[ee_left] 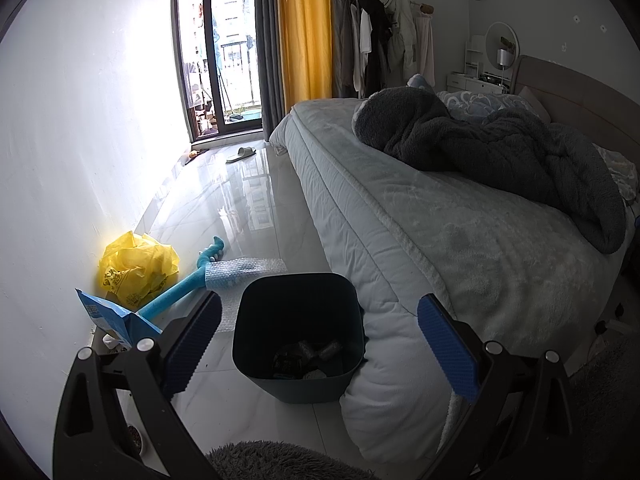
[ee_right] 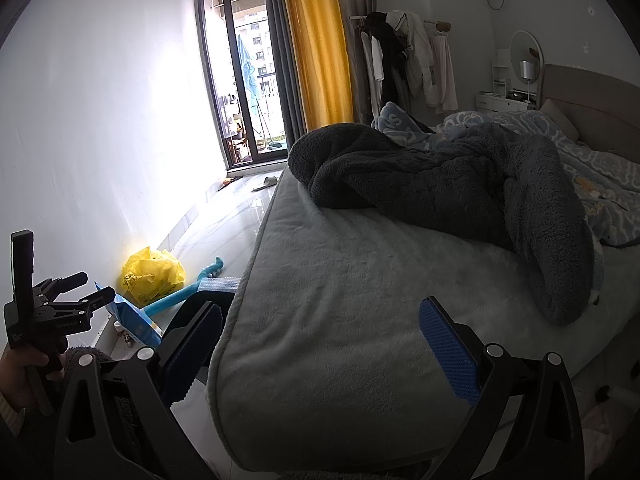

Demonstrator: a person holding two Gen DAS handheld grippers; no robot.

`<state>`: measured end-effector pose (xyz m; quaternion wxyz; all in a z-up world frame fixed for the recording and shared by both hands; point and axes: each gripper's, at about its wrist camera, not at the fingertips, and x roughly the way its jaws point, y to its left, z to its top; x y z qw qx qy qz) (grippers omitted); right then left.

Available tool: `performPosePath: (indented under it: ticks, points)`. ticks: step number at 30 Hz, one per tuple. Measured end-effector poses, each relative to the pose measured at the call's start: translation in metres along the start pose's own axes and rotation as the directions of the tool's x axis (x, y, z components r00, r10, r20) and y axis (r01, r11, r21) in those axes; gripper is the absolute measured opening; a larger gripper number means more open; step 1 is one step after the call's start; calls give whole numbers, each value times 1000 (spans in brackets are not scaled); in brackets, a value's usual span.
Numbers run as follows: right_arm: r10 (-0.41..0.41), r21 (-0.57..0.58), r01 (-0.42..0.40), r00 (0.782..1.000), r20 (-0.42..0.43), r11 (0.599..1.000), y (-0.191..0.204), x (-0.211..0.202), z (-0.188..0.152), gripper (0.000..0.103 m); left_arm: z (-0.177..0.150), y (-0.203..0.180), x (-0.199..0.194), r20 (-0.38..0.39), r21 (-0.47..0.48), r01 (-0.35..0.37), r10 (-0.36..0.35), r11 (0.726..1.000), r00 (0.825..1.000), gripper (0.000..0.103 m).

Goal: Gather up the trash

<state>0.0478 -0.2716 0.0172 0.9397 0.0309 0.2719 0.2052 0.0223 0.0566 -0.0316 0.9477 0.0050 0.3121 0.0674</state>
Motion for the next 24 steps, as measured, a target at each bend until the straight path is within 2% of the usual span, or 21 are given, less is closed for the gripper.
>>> performPosePath:
  ticks: [24]
  points:
    - [0,2,0,1000,0,1000,0,0,0,100,-3,4,0,-7,-8,-6,6,1000,1000,100]
